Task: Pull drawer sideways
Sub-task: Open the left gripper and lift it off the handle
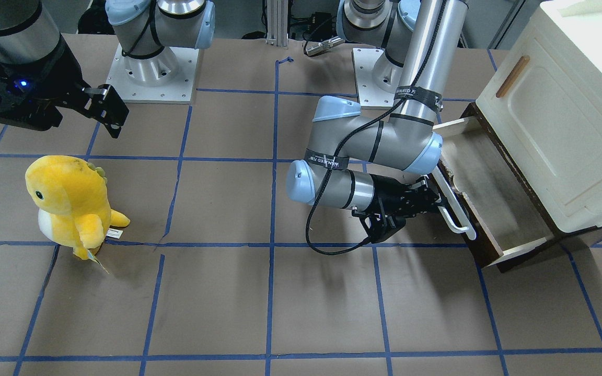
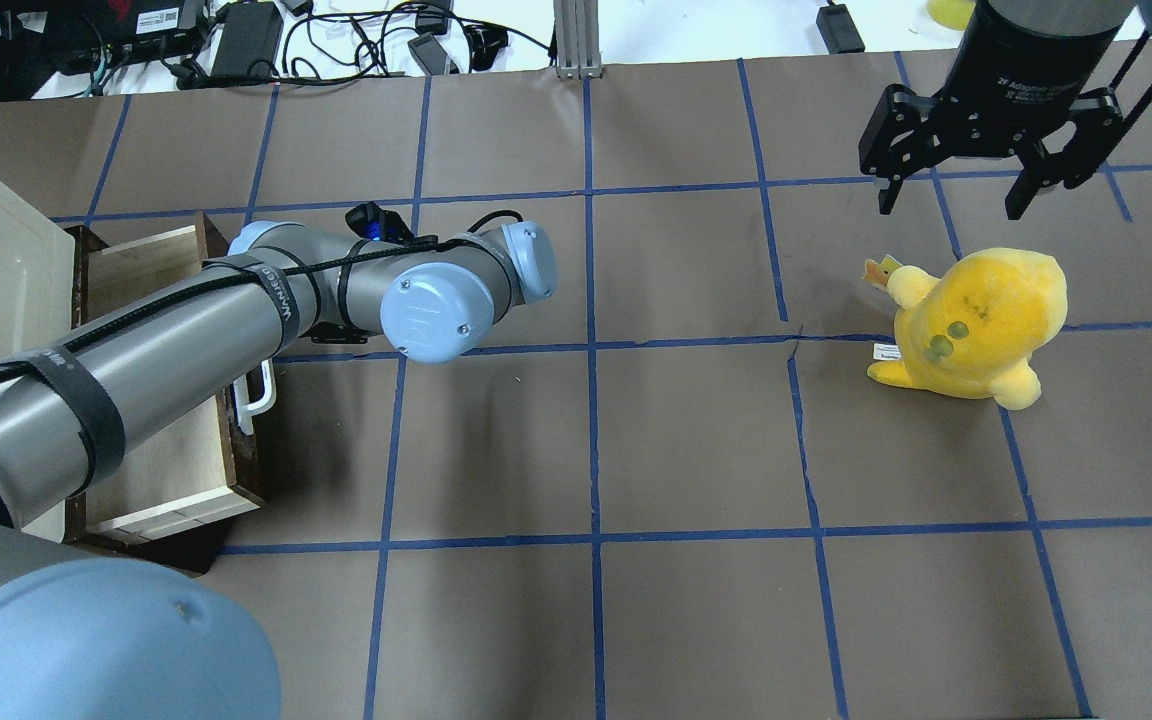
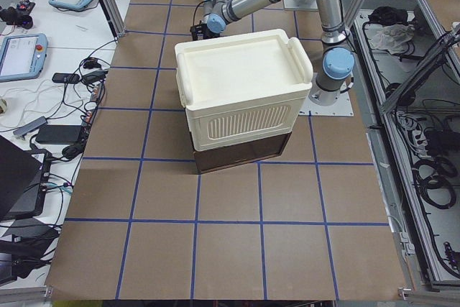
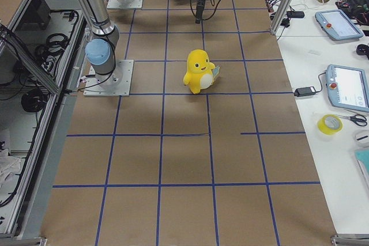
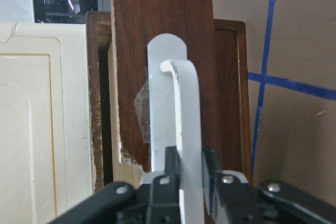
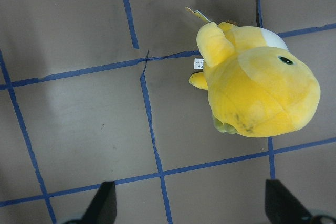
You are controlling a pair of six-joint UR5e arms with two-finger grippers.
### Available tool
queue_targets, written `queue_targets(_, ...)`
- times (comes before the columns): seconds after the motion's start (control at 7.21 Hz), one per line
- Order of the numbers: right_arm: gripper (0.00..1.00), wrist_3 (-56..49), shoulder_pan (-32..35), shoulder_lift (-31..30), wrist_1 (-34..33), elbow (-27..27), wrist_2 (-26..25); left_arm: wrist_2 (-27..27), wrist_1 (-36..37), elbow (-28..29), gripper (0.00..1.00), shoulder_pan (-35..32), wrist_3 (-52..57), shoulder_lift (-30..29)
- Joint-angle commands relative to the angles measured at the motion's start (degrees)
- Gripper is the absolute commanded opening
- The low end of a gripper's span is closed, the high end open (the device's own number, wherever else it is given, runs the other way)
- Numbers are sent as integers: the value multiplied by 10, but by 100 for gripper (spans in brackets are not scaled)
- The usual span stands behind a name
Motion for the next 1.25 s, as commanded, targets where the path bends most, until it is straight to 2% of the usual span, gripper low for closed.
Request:
queue_targets(0.0, 100, 0, 0, 0, 0, 0, 0, 0, -1, 0, 60, -2, 0, 0)
queue_targets(0.28, 100, 0, 1, 0, 0, 0, 0, 1, 0, 1, 65, -2, 6, 1)
queue_targets(0.42, 100, 0, 1, 0, 0, 0, 0, 1, 1, 4, 65, -2, 57, 7)
queue_targets(0.55, 100, 0, 1, 0, 0, 0, 0, -35, 2, 13, 65, -5, 98, 30)
queue_targets(0.83, 100, 0, 1, 0, 0, 0, 0, -169, 29, 55, 66, -5, 215, 63)
queue_targets(1.11, 100, 0, 1, 0, 0, 0, 0, -256, 29, 73, 66, 4, 298, 118)
